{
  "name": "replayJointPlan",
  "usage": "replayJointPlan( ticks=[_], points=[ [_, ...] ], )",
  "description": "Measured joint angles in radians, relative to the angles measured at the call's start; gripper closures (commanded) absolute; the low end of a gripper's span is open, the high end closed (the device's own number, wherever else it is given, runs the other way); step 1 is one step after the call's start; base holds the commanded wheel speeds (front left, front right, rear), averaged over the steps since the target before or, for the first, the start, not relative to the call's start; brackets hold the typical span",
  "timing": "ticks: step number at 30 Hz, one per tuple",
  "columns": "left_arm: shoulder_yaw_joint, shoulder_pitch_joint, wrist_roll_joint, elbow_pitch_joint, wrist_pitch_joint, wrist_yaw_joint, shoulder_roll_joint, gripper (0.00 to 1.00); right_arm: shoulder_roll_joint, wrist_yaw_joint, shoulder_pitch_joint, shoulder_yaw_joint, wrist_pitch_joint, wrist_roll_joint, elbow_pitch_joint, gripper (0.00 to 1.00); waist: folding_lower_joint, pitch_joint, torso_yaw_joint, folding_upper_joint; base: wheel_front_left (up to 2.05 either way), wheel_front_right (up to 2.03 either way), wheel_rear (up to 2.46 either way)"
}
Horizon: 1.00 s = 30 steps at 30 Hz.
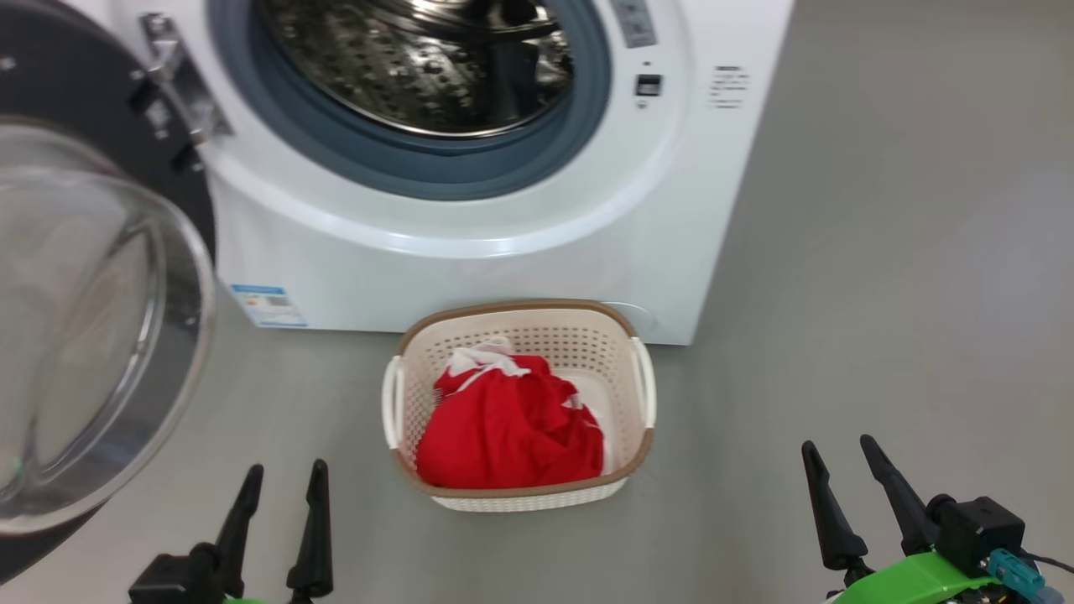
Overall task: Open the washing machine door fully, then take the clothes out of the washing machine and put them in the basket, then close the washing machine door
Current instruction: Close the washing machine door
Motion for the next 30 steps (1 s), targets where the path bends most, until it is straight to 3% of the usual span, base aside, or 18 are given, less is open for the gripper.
replayJointPlan(
  ticks=[21, 30],
  points=[
    [-0.088, 0.049, -0.081, -0.014, 0.0, 0.035, 0.003, 0.0, -0.019, 0.0, 0.016, 0.037, 0.0, -0.001, 0.0, 0.0, 0.0, -0.021, 0.257, 0.0, 0.0, 0.0, 0.0],
    [-0.102, 0.076, -0.101, -0.03, 0.0, 0.047, 0.004, 0.0, -0.02, 0.0, 0.016, 0.06, 0.0, -0.002, 0.001, 0.0, 0.0, -0.032, 0.334, 0.0, 0.0, 0.0, 0.0]
  ],
)
